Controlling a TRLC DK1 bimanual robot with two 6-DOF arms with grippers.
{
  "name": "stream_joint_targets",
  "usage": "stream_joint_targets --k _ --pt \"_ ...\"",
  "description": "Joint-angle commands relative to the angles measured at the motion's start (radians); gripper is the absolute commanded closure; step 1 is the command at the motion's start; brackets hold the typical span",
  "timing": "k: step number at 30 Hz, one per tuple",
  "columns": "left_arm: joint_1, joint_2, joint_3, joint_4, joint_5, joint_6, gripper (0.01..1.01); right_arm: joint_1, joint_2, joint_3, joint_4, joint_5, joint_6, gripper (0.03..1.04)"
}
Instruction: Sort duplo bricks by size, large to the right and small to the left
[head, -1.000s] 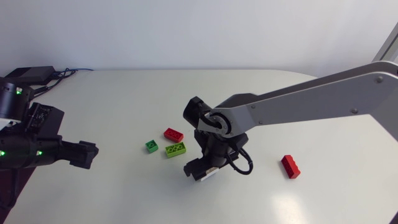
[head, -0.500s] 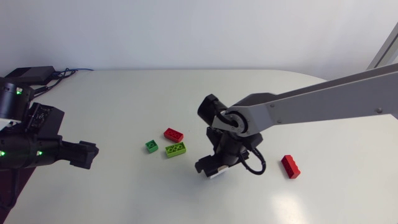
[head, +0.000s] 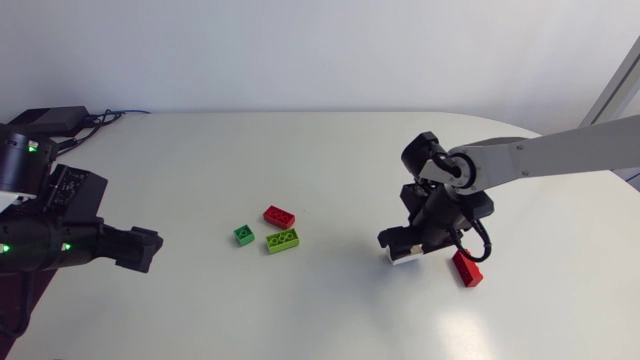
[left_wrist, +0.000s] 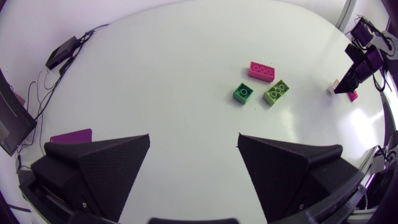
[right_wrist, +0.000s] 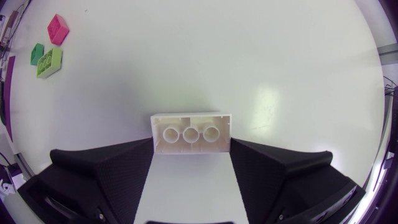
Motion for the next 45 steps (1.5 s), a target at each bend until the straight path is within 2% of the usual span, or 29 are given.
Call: stream_joint_targets --k 1,9,10,12,14,15,16,21,25,29,32,39,45 --pt "-0.007 -0.008 -0.022 0.005 -0.003 -0.007 0.044 -0.022 0.026 -0.04 0.022 -0.001 -0.007 0.62" --pt "-0.039 -0.002 -0.03 0.014 -0.003 -0.006 0.044 -0.113 0.031 -0.051 0.026 0.005 -0.019 0.62" --pt "-0.045 0.001 -0.028 0.017 -0.003 -0.006 0.044 -0.113 0.026 -0.052 0.025 0.008 -0.019 0.59" --pt "-0.057 0.009 -0.022 0.02 -0.003 -0.012 0.044 -0.114 0.014 -0.049 0.014 0.013 -0.019 0.44" --pt "-0.07 0.012 -0.013 0.02 -0.001 -0.015 0.044 -0.113 -0.007 -0.042 -0.006 0.015 -0.019 0.19" --pt "-0.08 0.012 -0.008 0.02 -0.001 -0.015 0.044 -0.113 -0.017 -0.037 -0.015 0.016 -0.019 0.09" --pt "-0.093 0.012 -0.003 0.021 -0.001 -0.015 0.044 -0.113 -0.024 -0.031 -0.023 0.024 -0.018 0.07" --pt "-0.148 0.044 0.024 0.058 0.002 -0.009 0.044 -0.133 -0.072 0.017 -0.107 0.045 -0.001 0.07" --pt "-0.192 0.067 0.035 0.087 0.101 0.027 0.044 -0.137 -0.145 0.027 -0.115 0.042 -0.005 0.07" --pt "-0.237 0.155 0.053 0.133 0.108 0.073 0.044 -0.13 -0.178 0.1 -0.191 0.042 -0.001 0.07" --pt "-0.22 0.245 0.081 0.179 0.108 0.111 0.044 -0.122 -0.199 0.136 -0.245 0.042 0.008 0.07" --pt "-0.157 0.501 0.138 0.302 0.183 0.251 0.044 -0.1 -0.293 0.083 -0.239 0.044 0.028 0.07" --pt "-0.156 0.658 0.199 0.316 0.236 0.338 0.044 -0.09 -0.368 0.06 -0.242 0.044 0.028 0.07"
